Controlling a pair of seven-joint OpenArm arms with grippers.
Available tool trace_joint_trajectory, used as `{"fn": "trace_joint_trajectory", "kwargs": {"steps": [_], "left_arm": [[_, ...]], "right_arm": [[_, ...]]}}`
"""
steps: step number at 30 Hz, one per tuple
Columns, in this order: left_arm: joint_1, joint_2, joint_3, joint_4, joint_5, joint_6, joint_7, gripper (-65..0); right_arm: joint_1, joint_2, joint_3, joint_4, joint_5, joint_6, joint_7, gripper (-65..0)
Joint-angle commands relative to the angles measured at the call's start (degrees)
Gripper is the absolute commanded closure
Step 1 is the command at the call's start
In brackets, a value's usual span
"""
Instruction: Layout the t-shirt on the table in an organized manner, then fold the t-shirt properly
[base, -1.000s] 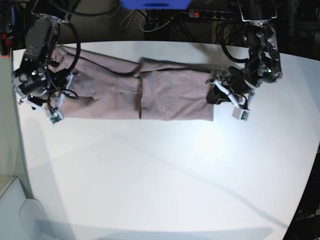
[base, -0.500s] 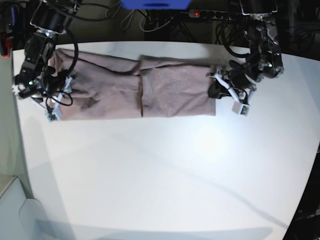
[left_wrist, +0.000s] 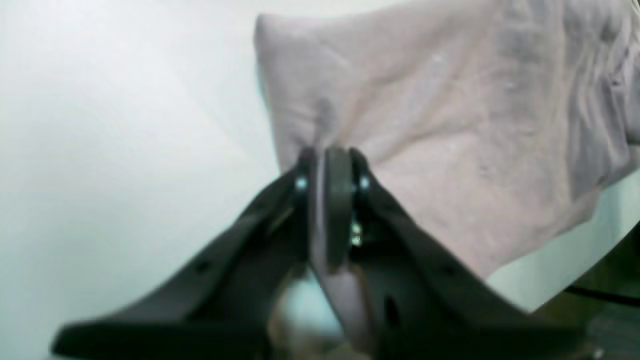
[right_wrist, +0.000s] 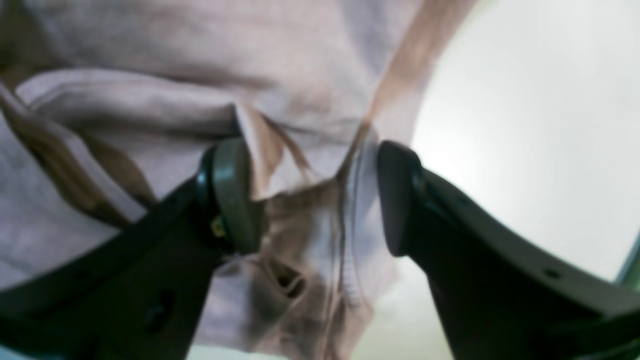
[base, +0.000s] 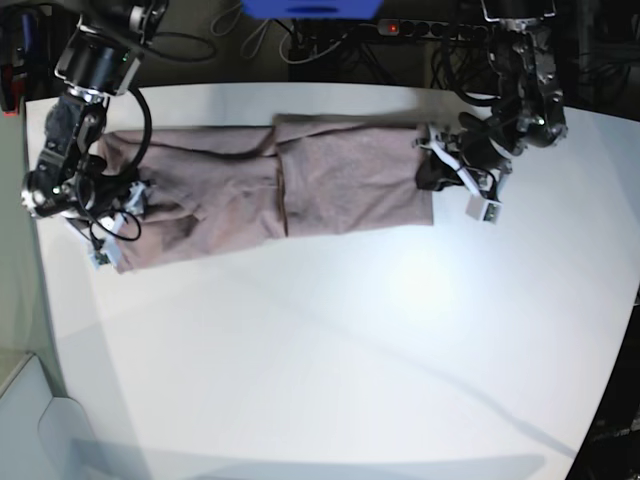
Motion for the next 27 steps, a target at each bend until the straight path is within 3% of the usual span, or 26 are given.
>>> {"fn": "trace_joint_trajectory", "kwargs": {"steps": [1, 4, 9, 14, 21, 27], "left_arm": [[-0.24, -0.35, -0.05, 0.88, 0.08, -0.4, 0.52, -4.2], [-0.24, -0.35, -0.14, 0.88, 0.08, -0.4, 0.43, -4.2], [-0.41, -0.35, -0.14, 0.88, 0.08, -0.4, 0.43, -4.2], [-1.21, 0.18, -2.86, 1.14, -0.1, -0.4, 0.78, -4.2], [-2.44, 1.41, -3.83, 6.42, -0.19, -0.4, 0.87, -4.3], [-3.76, 2.37, -3.74, 7.12, -6.69, -0.31, 0.87, -4.3]], "right_arm": [[-0.54, -0.32, -0.3, -2.27, -1.98, 0.41, -2.24, -32.2], [-0.1, -0.32, -0.3, -3.5, -1.98, 0.41, -2.16, -22.1], [0.69, -0.32, -0.38, -6.14, -1.9, 0.41, -2.16, 0.0], [1.21, -0.15, -0.47, -6.05, -1.9, 0.41, -2.33, 0.0], [-1.51, -1.82, -0.38, 6.34, -1.9, 0.41, -4.09, 0.0], [-1.86, -3.49, -0.65, 12.32, -1.9, 0.41, -6.9, 0.0]]}}
